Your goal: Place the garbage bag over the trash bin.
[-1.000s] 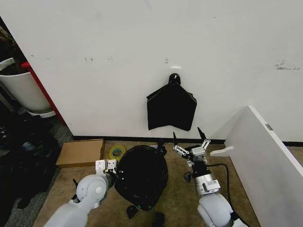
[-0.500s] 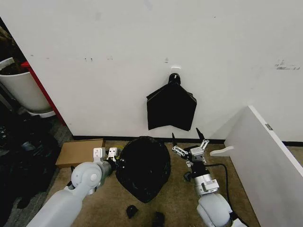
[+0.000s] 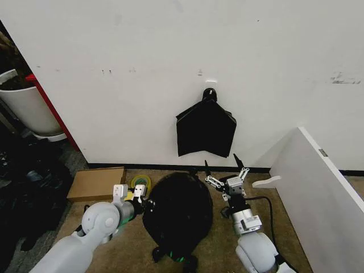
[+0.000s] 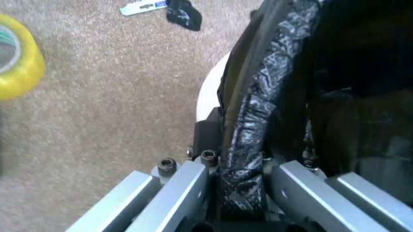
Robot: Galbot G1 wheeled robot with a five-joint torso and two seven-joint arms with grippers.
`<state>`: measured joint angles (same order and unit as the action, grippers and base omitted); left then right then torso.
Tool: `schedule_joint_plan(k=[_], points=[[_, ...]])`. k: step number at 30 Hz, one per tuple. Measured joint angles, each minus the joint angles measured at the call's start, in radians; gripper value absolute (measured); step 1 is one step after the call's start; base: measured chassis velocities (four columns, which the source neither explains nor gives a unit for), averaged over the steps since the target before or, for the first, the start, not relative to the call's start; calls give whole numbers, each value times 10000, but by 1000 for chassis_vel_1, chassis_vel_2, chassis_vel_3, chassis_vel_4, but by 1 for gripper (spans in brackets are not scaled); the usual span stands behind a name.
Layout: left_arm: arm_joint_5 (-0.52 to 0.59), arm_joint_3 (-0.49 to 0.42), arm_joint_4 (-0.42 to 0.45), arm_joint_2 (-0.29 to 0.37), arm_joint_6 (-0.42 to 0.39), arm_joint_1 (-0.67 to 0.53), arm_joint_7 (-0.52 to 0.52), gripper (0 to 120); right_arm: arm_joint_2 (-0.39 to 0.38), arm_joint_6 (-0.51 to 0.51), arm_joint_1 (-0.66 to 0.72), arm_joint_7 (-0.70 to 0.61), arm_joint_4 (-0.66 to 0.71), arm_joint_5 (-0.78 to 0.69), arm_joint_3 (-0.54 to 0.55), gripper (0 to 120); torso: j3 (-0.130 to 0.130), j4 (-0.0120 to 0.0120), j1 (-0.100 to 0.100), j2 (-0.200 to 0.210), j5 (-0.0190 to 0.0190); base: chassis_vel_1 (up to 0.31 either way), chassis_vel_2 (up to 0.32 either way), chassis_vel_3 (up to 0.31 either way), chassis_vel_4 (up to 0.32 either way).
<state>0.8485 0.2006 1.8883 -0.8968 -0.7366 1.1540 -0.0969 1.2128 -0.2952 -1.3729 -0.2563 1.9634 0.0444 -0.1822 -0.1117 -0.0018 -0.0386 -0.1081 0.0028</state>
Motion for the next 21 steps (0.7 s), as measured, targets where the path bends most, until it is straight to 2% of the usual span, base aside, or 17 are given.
schedule_joint_plan(k=[8, 12, 15, 16, 17, 21], points=[[-1224, -288, -401, -72, 1, -212, -569, 0, -26, -2, -5, 3, 14, -15, -42, 100, 0, -1, 0, 0, -3, 0, 0, 0, 0], [-1253, -262, -286, -145, 3, -267, -558, 0, -16, -10, -26, 9, 34, -13, -43, 100, -1, -1, 0, 0, -3, 0, 0, 0, 0], [-505, 163, 7, -280, 4, -279, -165, 0, 8, -16, -50, 22, 61, -2, -35, 100, 0, -2, 0, 0, -1, 0, 0, 0, 0], [163, 394, 118, -356, 12, -255, 319, 0, 20, -18, -57, 32, 60, 5, -28, 100, 0, -3, 0, 0, -1, 0, 0, 0, 0], [163, 394, 118, -356, 12, -255, 319, 0, 20, -18, -57, 32, 60, 5, -28, 100, 0, -3, 0, 0, -1, 0, 0, 0, 0], [3178, 724, 217, -876, 15, -127, 3127, 0, 89, -18, -24, 67, 25, 38, 25, 100, -1, -1, 0, 0, -1, 0, 0, 0, 0]])
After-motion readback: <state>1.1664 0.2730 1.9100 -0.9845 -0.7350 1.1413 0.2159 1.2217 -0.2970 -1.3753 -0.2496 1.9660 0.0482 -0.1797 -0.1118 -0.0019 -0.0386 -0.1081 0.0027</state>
